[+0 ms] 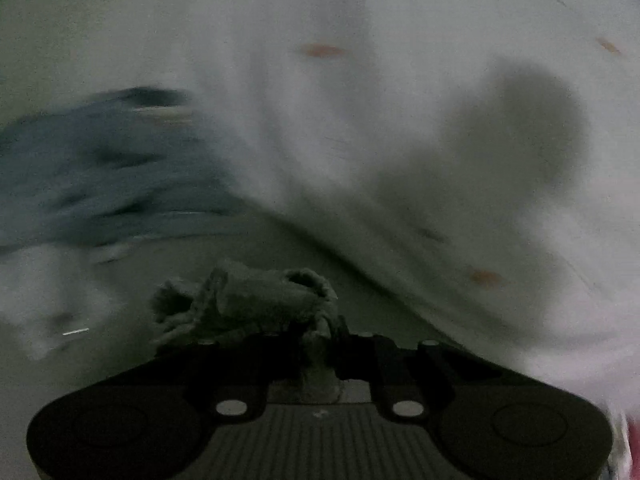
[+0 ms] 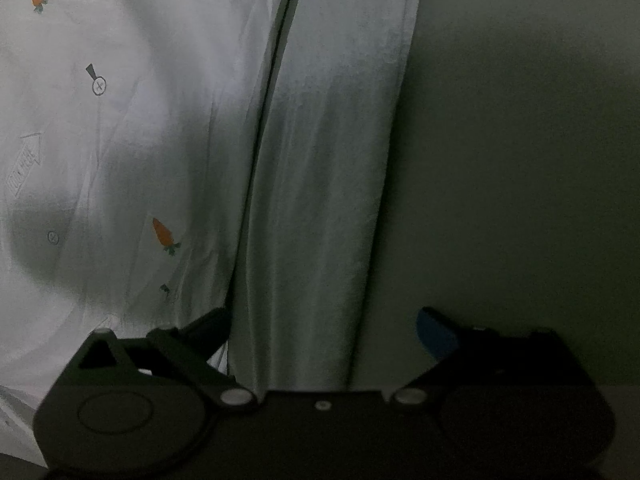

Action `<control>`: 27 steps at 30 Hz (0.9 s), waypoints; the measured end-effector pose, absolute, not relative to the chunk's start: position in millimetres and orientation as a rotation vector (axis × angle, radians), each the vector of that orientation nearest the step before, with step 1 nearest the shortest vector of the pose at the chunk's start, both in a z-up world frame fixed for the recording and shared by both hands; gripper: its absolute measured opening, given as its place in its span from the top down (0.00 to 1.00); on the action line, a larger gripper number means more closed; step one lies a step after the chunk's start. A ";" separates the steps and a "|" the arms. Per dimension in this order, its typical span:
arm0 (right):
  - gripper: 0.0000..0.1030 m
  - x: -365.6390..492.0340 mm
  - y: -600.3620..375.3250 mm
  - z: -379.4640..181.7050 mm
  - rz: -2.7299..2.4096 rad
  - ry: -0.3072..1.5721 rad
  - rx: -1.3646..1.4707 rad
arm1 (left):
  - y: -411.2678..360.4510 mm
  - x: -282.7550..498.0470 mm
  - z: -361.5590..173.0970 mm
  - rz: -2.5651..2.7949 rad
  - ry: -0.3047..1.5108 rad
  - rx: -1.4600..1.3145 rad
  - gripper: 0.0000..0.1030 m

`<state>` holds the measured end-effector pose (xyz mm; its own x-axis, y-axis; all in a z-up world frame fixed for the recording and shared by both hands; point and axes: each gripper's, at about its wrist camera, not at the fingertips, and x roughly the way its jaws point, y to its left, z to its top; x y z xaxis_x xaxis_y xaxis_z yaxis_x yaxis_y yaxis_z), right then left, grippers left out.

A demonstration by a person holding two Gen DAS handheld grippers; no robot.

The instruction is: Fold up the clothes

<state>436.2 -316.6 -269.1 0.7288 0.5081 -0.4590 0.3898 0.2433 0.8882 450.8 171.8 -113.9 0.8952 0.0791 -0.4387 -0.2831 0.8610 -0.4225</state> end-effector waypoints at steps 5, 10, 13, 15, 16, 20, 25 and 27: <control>0.02 439.7 -322.6 -272.1 0.144 0.856 1.389 | 72.1 512.1 -148.5 -0.097 0.635 -0.310 0.77; 0.02 438.7 -331.3 -277.3 0.186 0.866 1.454 | 18.2 527.6 -182.6 -0.156 0.806 -0.167 0.65; 0.04 436.6 -335.1 -278.3 0.196 0.872 1.490 | 30.0 512.4 -162.5 -0.155 0.739 -0.253 0.44; 0.05 436.6 -335.3 -275.2 0.199 0.863 1.518 | 45.6 500.2 -151.0 -0.107 0.699 -0.317 0.42; 0.07 437.8 -334.4 -272.7 0.213 0.854 1.528 | 56.3 495.7 -148.4 -0.058 0.687 -0.344 0.41; 0.20 457.7 -317.0 -250.7 0.370 0.797 1.500 | 100.4 490.2 -154.3 0.163 0.695 -0.444 0.39; 0.59 512.0 -259.7 -237.1 0.498 0.937 1.244 | 124.4 490.4 -176.8 0.339 0.797 -0.386 0.39; 0.58 534.6 -232.2 -236.6 0.505 0.977 1.117 | 126.3 487.1 -181.0 0.367 0.822 -0.386 0.39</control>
<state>534.6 -232.2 -236.6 0.5096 0.7648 -0.3941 0.1203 0.3902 0.9128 487.1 126.3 -181.0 0.6261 0.1640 -0.7623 -0.4572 0.8691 -0.1885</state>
